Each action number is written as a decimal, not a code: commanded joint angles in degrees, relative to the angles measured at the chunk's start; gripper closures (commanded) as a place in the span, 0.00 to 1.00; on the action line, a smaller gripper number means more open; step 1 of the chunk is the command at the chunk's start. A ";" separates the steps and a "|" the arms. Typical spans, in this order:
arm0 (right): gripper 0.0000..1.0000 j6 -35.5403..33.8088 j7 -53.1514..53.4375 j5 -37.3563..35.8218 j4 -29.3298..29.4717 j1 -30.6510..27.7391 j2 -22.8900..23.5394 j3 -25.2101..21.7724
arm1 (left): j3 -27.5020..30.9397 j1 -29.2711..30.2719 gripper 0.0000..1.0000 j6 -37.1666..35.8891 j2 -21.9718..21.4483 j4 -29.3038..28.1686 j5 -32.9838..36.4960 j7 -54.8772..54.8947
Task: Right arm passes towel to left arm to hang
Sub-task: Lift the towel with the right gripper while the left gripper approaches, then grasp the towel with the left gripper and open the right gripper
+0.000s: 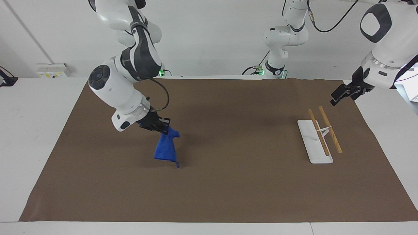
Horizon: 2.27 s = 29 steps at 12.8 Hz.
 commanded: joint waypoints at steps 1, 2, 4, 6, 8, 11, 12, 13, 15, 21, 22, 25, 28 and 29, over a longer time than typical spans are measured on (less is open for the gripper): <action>1.00 1.74 11.94 8.25 1.32 -1.00 -0.10 4.67 | -0.05 -7.01 0.00 6.77 -2.42 -6.35 0.26 -13.81; 1.00 2.01 16.16 11.93 1.14 -1.00 -0.19 5.90 | 0.04 -10.25 0.00 9.40 -1.72 -7.22 -0.36 -19.33; 1.00 6.20 22.41 16.35 0.53 1.88 -0.20 6.79 | -0.05 -15.35 0.00 17.99 0.82 -9.42 -1.50 -33.03; 1.00 12.00 29.62 17.59 0.44 5.39 -0.11 6.79 | 0.04 -19.49 0.00 24.52 3.90 -9.52 -3.34 -48.23; 1.00 16.23 33.15 17.77 -0.17 8.13 -0.02 6.79 | -0.05 -21.96 0.00 25.77 4.44 -9.34 -4.92 -59.67; 1.00 17.39 34.75 17.69 -0.88 8.84 -0.11 6.79 | 0.04 -24.86 0.01 24.28 4.35 -8.90 -5.72 -67.01; 1.00 17.39 34.66 17.69 -1.14 8.84 -0.19 6.79 | 0.04 -26.09 0.01 23.06 4.26 -8.90 -5.72 -67.46; 1.00 17.39 34.66 17.69 -1.23 8.84 -0.20 6.79 | 0.13 -26.27 0.01 21.48 4.00 -8.90 -5.72 -67.90; 1.00 17.39 34.66 17.69 -1.23 8.76 -0.20 6.79 | 0.04 -26.54 0.07 21.29 4.00 -8.99 -5.72 -69.66; 1.00 17.48 34.66 17.69 -1.23 8.76 -0.20 6.79 | -0.05 -26.54 1.00 21.91 3.82 -9.34 -5.90 -72.12; 1.00 17.48 34.66 17.69 -1.23 8.76 -0.20 6.79 | -0.05 -26.54 1.00 21.82 3.74 -9.43 -5.99 -71.95; 0.99 17.48 34.75 17.60 -1.23 8.84 -0.20 6.79 | -0.05 -26.54 1.00 21.99 3.74 -9.52 -5.99 -71.86; 0.87 17.48 34.75 17.60 -1.23 8.84 -0.20 6.79 | -0.05 -26.54 1.00 22.17 3.82 -9.52 -5.90 -71.86; 0.67 17.48 34.66 17.60 -1.23 8.84 -0.20 6.79 | 0.04 -26.54 1.00 22.25 3.91 -9.26 -5.90 -71.86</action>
